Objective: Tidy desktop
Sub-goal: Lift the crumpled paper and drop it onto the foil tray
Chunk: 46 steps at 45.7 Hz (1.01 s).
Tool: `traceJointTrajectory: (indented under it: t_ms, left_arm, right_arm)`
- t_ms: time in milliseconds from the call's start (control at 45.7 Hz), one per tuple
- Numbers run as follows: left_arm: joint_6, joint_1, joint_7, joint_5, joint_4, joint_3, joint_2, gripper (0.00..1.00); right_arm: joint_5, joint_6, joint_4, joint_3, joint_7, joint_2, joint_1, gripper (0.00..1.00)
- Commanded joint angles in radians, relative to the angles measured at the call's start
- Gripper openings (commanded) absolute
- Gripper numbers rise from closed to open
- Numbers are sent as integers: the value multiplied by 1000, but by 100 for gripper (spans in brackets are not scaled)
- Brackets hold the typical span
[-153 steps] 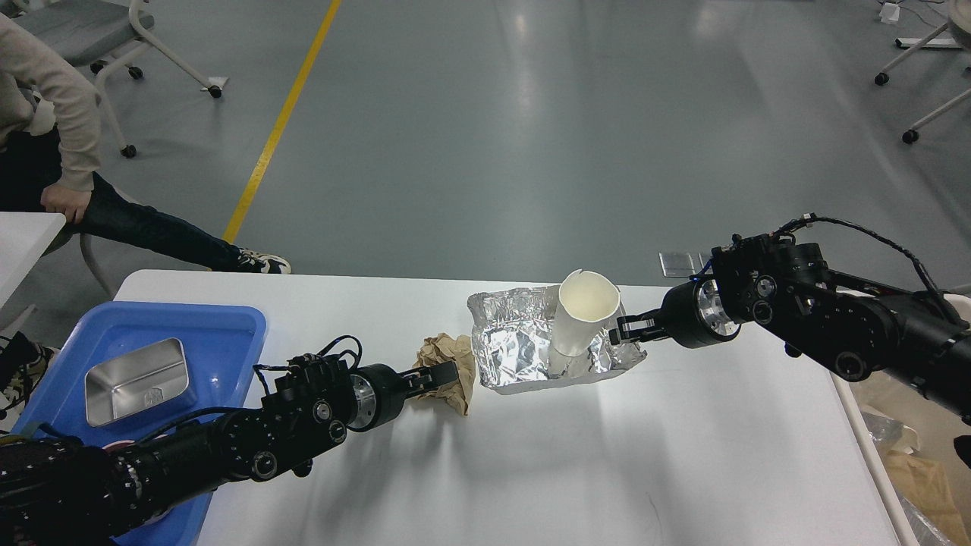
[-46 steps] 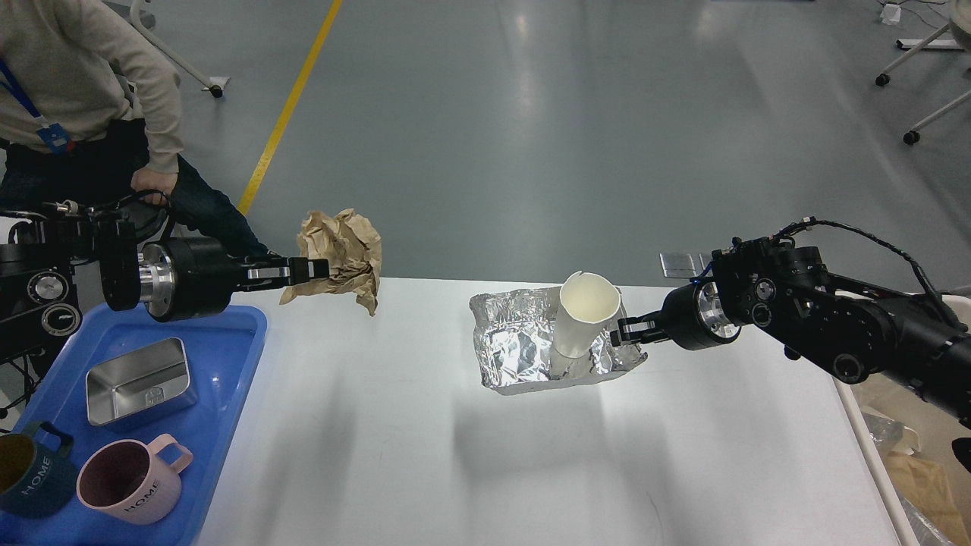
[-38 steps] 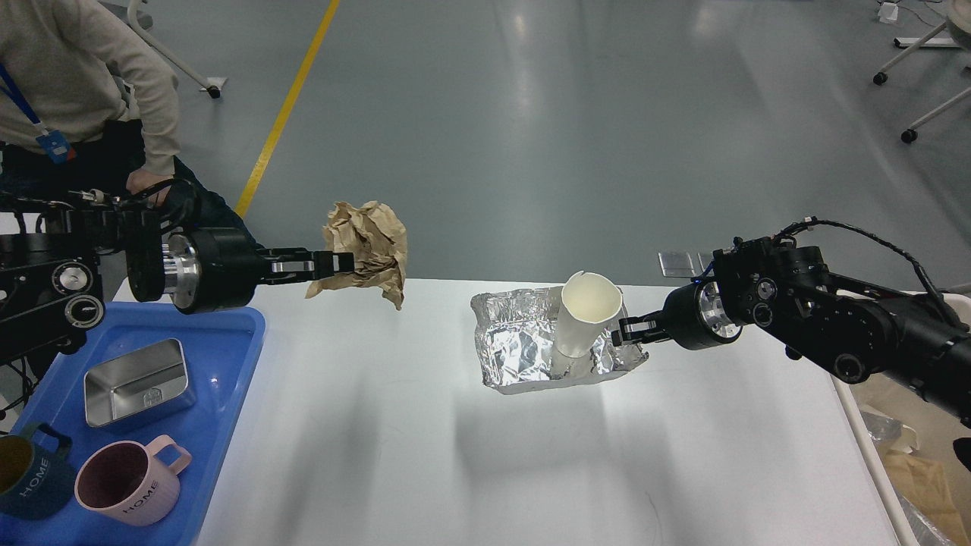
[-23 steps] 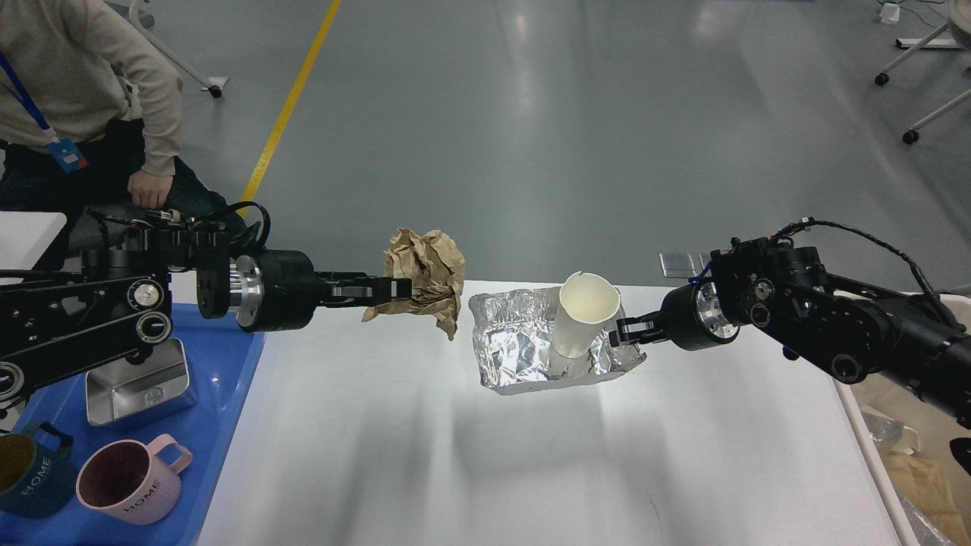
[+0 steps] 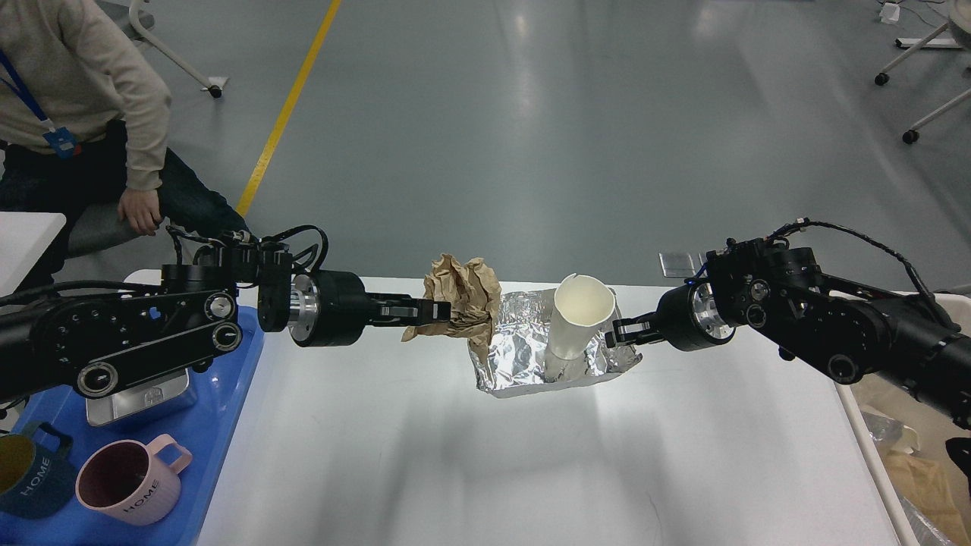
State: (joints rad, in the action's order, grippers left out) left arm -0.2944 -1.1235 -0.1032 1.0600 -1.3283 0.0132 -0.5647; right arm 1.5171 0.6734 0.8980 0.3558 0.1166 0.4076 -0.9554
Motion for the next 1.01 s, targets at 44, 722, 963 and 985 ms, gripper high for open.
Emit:
traceJointTrajectory:
  t_ms: [44, 722, 963, 985]
  left_arm:
    - [0, 1, -9, 0, 46, -1, 75, 0]
    - [17, 8, 5, -23, 112, 53, 155, 85]
    - [78, 57, 5, -46, 132, 155, 152, 96]
    - [92, 62, 5, -44, 135, 163, 154, 96]
  right_arm:
    - [0, 0, 1, 0, 0, 5, 0, 0]
    - [0, 0, 1, 6, 0, 10, 0, 0]
    - [-2, 2, -2, 6, 2, 13, 0, 0]
    - [-2, 3, -2, 6, 2, 13, 0, 0]
